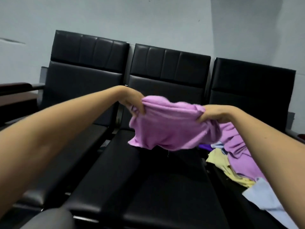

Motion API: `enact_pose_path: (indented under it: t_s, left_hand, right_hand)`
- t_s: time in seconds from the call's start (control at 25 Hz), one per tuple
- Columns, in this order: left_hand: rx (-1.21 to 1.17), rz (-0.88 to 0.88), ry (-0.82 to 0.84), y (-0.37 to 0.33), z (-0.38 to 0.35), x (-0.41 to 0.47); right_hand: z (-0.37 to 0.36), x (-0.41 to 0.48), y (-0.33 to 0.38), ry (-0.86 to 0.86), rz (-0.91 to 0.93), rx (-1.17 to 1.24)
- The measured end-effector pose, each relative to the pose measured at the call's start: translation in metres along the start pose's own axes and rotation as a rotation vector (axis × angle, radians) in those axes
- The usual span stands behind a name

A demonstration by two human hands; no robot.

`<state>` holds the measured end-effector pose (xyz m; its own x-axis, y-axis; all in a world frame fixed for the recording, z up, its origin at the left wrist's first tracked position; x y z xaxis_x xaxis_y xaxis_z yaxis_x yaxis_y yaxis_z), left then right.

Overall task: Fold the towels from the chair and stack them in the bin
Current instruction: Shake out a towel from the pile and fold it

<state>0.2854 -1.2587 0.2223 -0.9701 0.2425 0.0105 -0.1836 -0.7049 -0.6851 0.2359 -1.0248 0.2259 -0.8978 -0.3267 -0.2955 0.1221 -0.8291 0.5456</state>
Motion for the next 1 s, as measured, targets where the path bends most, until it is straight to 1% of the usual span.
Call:
enact_pose_path:
  t_s: [0.04, 0.08, 0.12, 0.16, 0.2, 0.28, 0.32, 0.4, 0.48, 0.52, 0.6, 0.64, 0.68, 0.72, 0.76, 0.8, 0.84, 0.88, 0.92, 1.0]
  left_hand:
    - [-0.005, 0.123, 0.258, 0.013, -0.032, -0.02]
    - [0.016, 0.214, 0.475, 0.026, -0.059, -0.04]
    - [0.065, 0.271, 0.634, 0.038, -0.08, -0.055]
    - [0.123, 0.301, 0.726, 0.051, -0.097, -0.062]
    - [0.17, 0.316, 0.757, 0.062, -0.111, -0.064]
    - [0.196, 0.302, 0.692, 0.079, -0.131, -0.055]
    - [0.186, 0.267, 0.633, 0.082, -0.137, -0.049]
    - [0.128, 0.183, 0.495, 0.083, -0.14, -0.039]
    - [-0.03, 0.128, 0.343, 0.083, -0.141, -0.034]
    - [-0.137, 0.118, 0.265, 0.086, -0.141, -0.032]
    - [-0.289, 0.123, 0.157, 0.098, -0.141, -0.032]
    - [-0.325, 0.135, 0.148, 0.103, -0.145, -0.034]
    - [-0.355, 0.15, 0.183, 0.105, -0.153, -0.038]
    - [-0.328, 0.169, 0.275, 0.107, -0.166, -0.044]
    - [-0.222, 0.184, 0.408, 0.112, -0.181, -0.051]
    - [-0.018, 0.204, 0.535, 0.122, -0.195, -0.057]
    - [0.232, 0.213, 0.61, 0.133, -0.205, -0.06]
    - [0.442, 0.187, 0.621, 0.14, -0.21, -0.057]
    - [0.536, 0.137, 0.581, 0.142, -0.213, -0.049]
    - [0.438, 0.034, 0.431, 0.137, -0.213, -0.036]
  right_hand:
    - [-0.032, -0.009, -0.018, 0.242, -0.099, -0.019]
    - [-0.063, -0.023, -0.031, 0.444, -0.17, -0.039]
    - [-0.087, -0.031, -0.041, 0.567, -0.208, -0.056]
    - [-0.108, -0.034, -0.048, 0.64, -0.229, -0.066]
    - [-0.13, -0.032, -0.055, 0.684, -0.244, -0.077]
    - [-0.169, -0.023, -0.069, 0.734, -0.288, -0.058]
    - [-0.18, -0.015, -0.077, 0.713, -0.315, -0.025]
    - [-0.184, -0.005, -0.09, 0.585, -0.363, 0.049]
    - [-0.167, 0.005, -0.1, 0.364, -0.363, 0.148]
    - [-0.155, 0.011, -0.102, 0.234, -0.322, 0.245]
    - [-0.126, 0.023, -0.104, -0.009, -0.179, 0.548]
    - [-0.119, 0.022, -0.103, -0.056, -0.092, 0.667]
    - [-0.12, 0.025, -0.099, -0.034, -0.014, 0.696]
    - [-0.13, 0.026, -0.094, 0.04, 0.038, 0.647]
    - [-0.148, 0.028, -0.092, 0.124, 0.044, 0.533]
    - [-0.17, 0.027, -0.092, 0.201, 0.025, 0.399]
    - [-0.19, 0.024, -0.092, 0.259, -0.007, 0.273]
    - [-0.21, 0.021, -0.093, 0.305, -0.053, 0.156]
    - [-0.226, 0.019, -0.096, 0.344, -0.094, 0.027]
    - [-0.243, 0.027, -0.105, 0.322, -0.13, -0.286]
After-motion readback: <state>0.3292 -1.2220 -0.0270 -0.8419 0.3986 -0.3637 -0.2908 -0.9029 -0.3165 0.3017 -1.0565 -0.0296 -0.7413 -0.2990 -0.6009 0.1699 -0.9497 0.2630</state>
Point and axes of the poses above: each hand's wrist, its own x-axis towards the middle knuckle, its own z-axis out of the back of the hand, y = z × x, the point moved 10 cm from there along x, towards the middle knuckle, and after that the axes turned 14 degrees about -z, right-handed, at the moved point
